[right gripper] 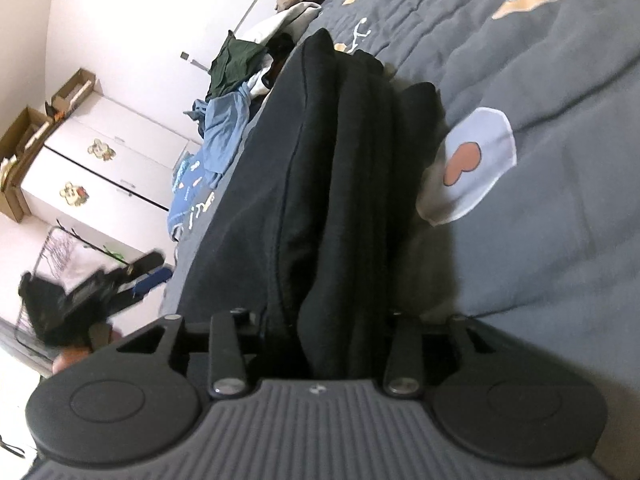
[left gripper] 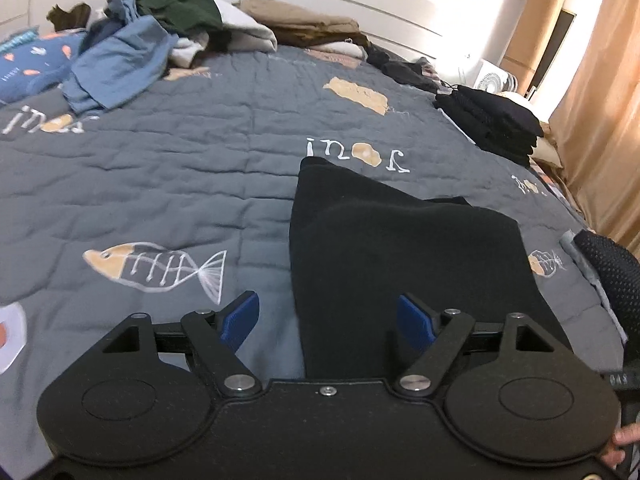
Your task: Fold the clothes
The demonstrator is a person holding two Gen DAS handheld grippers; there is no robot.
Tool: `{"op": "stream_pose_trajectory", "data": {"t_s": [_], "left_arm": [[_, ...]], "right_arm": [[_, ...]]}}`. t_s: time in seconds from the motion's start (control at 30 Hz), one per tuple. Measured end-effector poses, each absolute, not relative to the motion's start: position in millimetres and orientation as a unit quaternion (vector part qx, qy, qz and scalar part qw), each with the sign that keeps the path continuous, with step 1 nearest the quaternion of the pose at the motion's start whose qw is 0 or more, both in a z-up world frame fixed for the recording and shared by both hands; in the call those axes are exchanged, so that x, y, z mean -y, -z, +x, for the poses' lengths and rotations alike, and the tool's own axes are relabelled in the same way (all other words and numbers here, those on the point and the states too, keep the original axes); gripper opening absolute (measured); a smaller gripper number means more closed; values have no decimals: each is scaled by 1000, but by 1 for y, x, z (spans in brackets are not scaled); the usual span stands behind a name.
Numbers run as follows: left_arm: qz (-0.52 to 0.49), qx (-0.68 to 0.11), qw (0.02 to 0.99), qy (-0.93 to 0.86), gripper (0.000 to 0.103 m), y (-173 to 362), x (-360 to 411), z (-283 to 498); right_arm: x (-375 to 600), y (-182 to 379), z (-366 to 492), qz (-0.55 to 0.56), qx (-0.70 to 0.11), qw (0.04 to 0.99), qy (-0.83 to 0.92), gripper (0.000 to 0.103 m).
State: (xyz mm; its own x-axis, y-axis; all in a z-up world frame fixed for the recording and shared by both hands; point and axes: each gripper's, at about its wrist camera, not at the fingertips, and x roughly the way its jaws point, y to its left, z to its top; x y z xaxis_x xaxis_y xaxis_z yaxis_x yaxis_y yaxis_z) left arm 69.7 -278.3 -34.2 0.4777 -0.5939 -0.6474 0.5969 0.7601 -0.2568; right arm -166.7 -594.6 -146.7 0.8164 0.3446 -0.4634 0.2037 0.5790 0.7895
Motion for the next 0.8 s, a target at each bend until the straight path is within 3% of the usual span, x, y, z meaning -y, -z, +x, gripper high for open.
{"op": "stream_pose_trajectory", "data": {"t_s": [0.13,0.63,0.73,0.8], "left_arm": [[-9,-344,871,351,103,45,286,96],[-70,-448,803,387,103,108,327,184],[-99,-454,787,406,100,113,334,191],[-105,-459,776,420,93,115,341,194]], "right_arm": [[593,144,-163,449,-303,840,-38,41],[600,157,-160,485,-298,821,-52,47],[601,158,-160,493,-295,817,-54,47],[601,157,-160,493,-296,817,-54,48]]}}
